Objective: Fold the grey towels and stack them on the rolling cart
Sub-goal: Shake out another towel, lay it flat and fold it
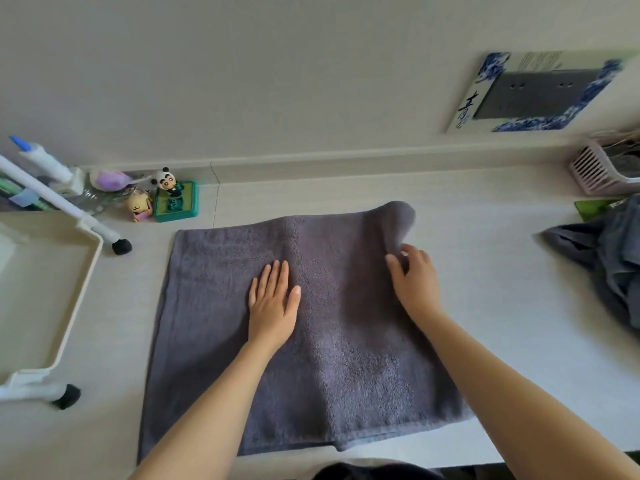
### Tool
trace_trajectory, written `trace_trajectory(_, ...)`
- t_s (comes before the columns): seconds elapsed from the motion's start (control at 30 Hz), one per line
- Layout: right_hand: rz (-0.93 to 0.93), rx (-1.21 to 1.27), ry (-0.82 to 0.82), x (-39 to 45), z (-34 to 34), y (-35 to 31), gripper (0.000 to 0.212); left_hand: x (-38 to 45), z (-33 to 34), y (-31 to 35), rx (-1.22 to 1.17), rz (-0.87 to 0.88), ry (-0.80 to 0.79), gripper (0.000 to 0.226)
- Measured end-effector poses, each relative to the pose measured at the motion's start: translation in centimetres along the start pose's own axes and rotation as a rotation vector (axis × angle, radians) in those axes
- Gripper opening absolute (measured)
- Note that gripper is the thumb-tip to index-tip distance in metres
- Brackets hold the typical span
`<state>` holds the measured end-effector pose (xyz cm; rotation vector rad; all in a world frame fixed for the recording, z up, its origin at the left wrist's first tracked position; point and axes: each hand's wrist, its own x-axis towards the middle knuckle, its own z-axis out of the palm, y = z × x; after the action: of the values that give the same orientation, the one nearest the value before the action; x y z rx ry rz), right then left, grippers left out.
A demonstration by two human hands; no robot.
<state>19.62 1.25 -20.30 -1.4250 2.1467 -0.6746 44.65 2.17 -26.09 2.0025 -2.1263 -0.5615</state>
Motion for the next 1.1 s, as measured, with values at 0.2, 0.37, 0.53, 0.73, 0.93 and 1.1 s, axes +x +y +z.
trace_trajectory(0.2,-0.478,-0.229,-0.325,-4.1,3.6,-1.9,0.024,0.0,-0.1,-0.1,-0.149,-0.002,0.056,0.079)
trace_trajectory(0.37,-0.313,-0.271,-0.02,-3.7,4.6,-1.1,0.034,-0.1,0.0,-0.3,-0.155,0.021,0.071,0.077)
trace_trajectory(0.53,-0.13,-0.266,-0.118,-2.5,5.4,-1.6,0.028,-0.1,0.2,-0.3,-0.12,0.029,0.093,0.077)
trace_trajectory(0.73,0.144,0.213,0.0,-0.9,2.7,-1.9,0.014,0.0,0.2,-0.1,-0.006,-0.018,0.073,0.077)
trace_trajectory(0.93,0.291,0.143,0.059,3.3,-3.0,2.1,0.008,-0.1,0.9,-0.3,0.205,0.045,0.06,0.069)
trace_trajectory(1.1,0.281,0.063,0.1,5.6,-5.7,5.3,0.007,0.3,1.0,0.0,0.24,0.08,0.022,0.066)
